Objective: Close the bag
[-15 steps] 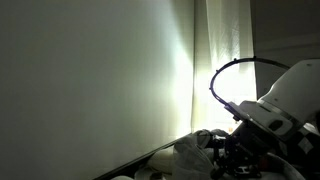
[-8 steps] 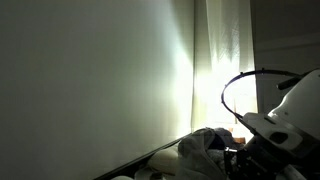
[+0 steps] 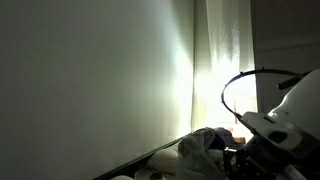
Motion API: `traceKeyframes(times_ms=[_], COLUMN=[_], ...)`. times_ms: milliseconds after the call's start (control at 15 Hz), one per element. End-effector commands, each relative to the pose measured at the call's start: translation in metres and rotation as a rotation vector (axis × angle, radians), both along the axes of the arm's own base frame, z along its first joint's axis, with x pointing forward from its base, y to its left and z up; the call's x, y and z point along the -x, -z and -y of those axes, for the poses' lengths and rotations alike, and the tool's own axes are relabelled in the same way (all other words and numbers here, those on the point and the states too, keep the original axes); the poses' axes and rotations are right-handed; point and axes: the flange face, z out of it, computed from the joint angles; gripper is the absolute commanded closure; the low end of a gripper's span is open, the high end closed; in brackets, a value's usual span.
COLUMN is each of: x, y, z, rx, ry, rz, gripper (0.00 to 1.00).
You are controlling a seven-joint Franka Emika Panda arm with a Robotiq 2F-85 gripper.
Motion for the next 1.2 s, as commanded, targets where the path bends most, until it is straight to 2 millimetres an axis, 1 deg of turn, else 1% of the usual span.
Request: traceKeyframes(times_ms=[0, 133, 200, 267, 400, 467, 533, 667, 867, 1133], x=[0.000, -0.003, -0.004, -0.008, -0.016, -0.014, -0.013, -0.005, 0.011, 0.021], y=[0.000, -0.002, -0.007, -0.016, -0.044, -0.051, -0.064, -0.074, -0.066, -0.045], z=[0.001, 0.000, -0.004, -0.003, -0.005, -0.004, -0.005, -0.005, 0.002, 0.014], rx=[0.000, 0.016, 0.016, 0.044, 0.060, 0.066, 0.080, 0.082, 0.102, 0.128], ry=[-0.001, 0.015, 0.016, 0.048, 0.120, 0.154, 0.196, 0.257, 0.332, 0.433], rz=[-0.001, 0.016, 0.029, 0.067, 0.160, 0.189, 0.242, 0.295, 0.329, 0.365], gripper=[0.98, 0.99, 0.99, 0.99, 0.99, 0.99, 0.99, 0.99, 0.99, 0.99])
